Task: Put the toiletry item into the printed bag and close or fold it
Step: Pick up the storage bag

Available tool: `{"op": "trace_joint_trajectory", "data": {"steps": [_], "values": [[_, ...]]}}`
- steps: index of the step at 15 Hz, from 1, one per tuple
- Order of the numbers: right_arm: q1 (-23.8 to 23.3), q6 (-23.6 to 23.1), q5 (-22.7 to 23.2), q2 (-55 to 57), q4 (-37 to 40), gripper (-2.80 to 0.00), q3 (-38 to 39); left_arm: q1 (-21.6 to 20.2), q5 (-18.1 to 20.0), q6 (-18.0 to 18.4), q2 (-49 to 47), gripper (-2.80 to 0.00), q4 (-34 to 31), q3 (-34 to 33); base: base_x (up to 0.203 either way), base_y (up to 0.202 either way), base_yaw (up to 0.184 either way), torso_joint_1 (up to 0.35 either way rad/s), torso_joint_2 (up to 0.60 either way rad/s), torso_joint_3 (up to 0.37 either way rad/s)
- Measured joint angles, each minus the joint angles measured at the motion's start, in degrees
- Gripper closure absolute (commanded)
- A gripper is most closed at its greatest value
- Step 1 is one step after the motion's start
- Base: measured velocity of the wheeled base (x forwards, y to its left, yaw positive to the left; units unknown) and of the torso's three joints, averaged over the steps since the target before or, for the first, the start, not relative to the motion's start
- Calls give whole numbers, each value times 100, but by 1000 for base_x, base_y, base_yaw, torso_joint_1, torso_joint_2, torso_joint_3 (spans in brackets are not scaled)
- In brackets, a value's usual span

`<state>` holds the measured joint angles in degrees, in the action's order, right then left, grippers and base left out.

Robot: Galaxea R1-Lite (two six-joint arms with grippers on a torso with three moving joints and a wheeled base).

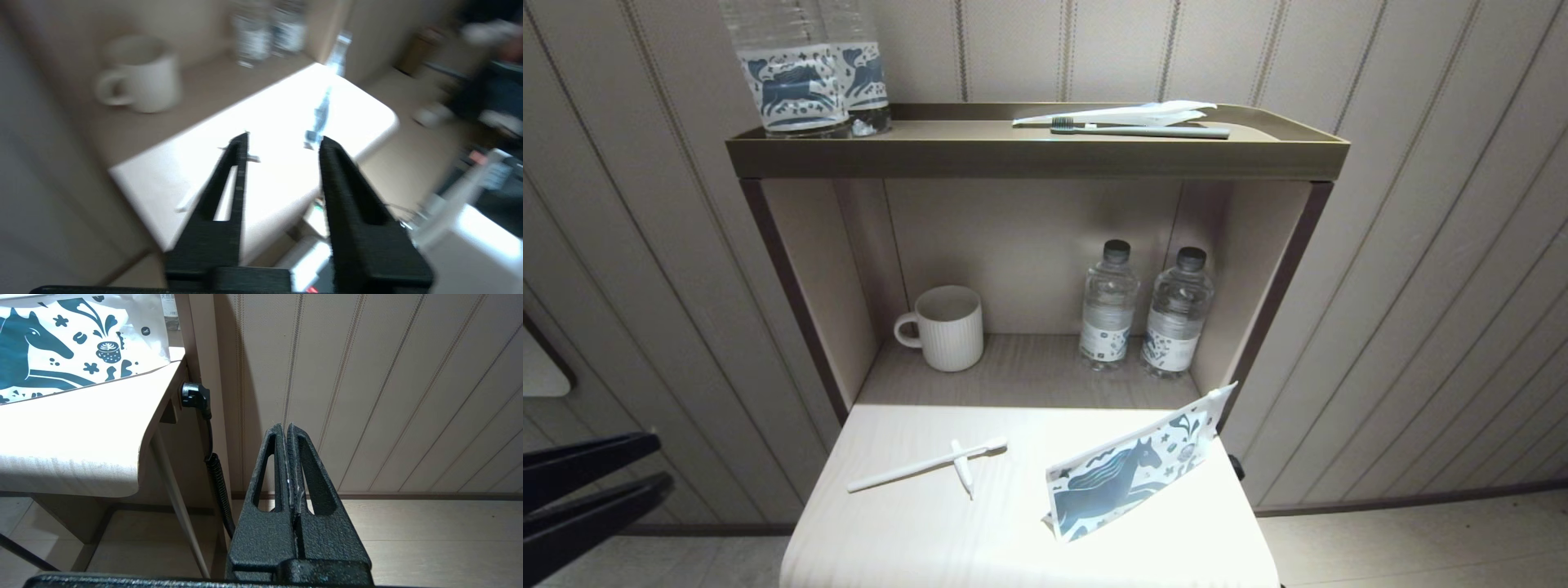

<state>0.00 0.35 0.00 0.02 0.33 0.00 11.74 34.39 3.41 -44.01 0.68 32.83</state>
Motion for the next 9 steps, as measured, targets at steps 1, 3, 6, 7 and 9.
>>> {"op": "trace_joint_trajectory", "data": {"steps": [1,3,6,7,9], "values": [[0,-2,0,0,1,0,0,432,4,-1,-228,-280,8,62,0,0,0,0,0,0],[0,0,0,0,0,0,0,1150,-39,-2,-728,-280,25,182,0,0,0,0,0,0],[0,-2,2,0,0,0,0,2092,-369,-2,-1547,-280,217,311,0,0,0,0,0,0],[0,-2,1,0,1,0,0,2355,-509,-1,-1835,-280,407,336,0,0,0,0,0,0],[0,-2,11,0,2,0,0,2730,-778,6,-2398,-280,870,379,0,0,0,0,0,0]]}}
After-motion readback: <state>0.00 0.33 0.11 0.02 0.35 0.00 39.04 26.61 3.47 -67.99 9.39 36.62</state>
